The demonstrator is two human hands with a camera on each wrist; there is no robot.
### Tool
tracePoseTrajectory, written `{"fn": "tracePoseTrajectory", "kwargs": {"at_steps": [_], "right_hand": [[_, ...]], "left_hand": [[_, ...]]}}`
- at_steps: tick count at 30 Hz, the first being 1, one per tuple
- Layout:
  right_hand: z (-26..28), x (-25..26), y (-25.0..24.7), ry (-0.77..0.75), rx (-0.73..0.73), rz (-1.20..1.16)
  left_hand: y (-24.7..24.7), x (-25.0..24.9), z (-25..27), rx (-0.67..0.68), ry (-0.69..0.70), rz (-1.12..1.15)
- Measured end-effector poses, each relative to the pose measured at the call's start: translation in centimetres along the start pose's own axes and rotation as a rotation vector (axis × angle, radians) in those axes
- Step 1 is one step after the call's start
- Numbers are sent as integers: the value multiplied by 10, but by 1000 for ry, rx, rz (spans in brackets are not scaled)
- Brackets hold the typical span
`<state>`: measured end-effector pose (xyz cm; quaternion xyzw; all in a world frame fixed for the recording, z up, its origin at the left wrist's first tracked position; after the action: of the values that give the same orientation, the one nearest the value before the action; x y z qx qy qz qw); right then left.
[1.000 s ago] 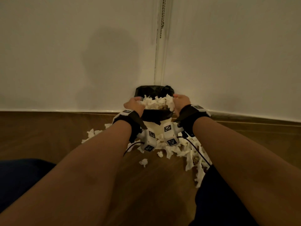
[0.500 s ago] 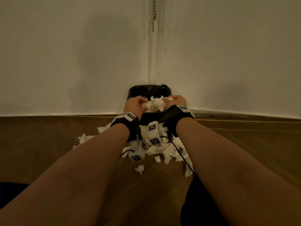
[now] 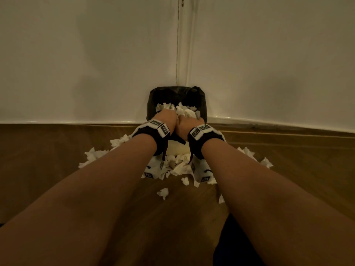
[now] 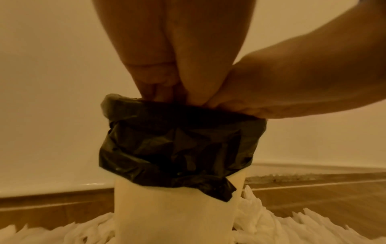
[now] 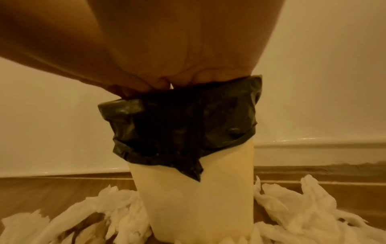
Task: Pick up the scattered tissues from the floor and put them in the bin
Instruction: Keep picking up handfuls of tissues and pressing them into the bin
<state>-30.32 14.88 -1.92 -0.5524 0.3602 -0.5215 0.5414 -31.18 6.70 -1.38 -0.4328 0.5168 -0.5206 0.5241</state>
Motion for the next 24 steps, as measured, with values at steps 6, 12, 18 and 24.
{"fn": "tracePoseTrajectory", "kwargs": {"at_steps": [6, 12, 18, 24], "right_hand": [[-4, 2, 4, -29, 133, 163], [-4, 3, 4, -10, 167, 254], [-9, 6, 5, -26, 32, 191], [-13, 6, 3, -28, -145, 246]], "left_hand": [[13, 10, -11, 56, 8, -213], [18, 16, -8, 55, 62, -144], [11, 16, -2, -36, 95, -147], [8, 17, 17, -259, 181, -185]]}}
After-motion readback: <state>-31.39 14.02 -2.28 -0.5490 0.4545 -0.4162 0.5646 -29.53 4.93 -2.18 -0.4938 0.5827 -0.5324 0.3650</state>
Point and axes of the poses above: each hand's wrist, its own z-axis away from the middle knuckle, its own y-axis out of the palm, x = y × z, the point moved 5 cm from there along -z, towards the middle knuckle, and after that the axes turned 7 degrees about -x, right-handed, at the moved point
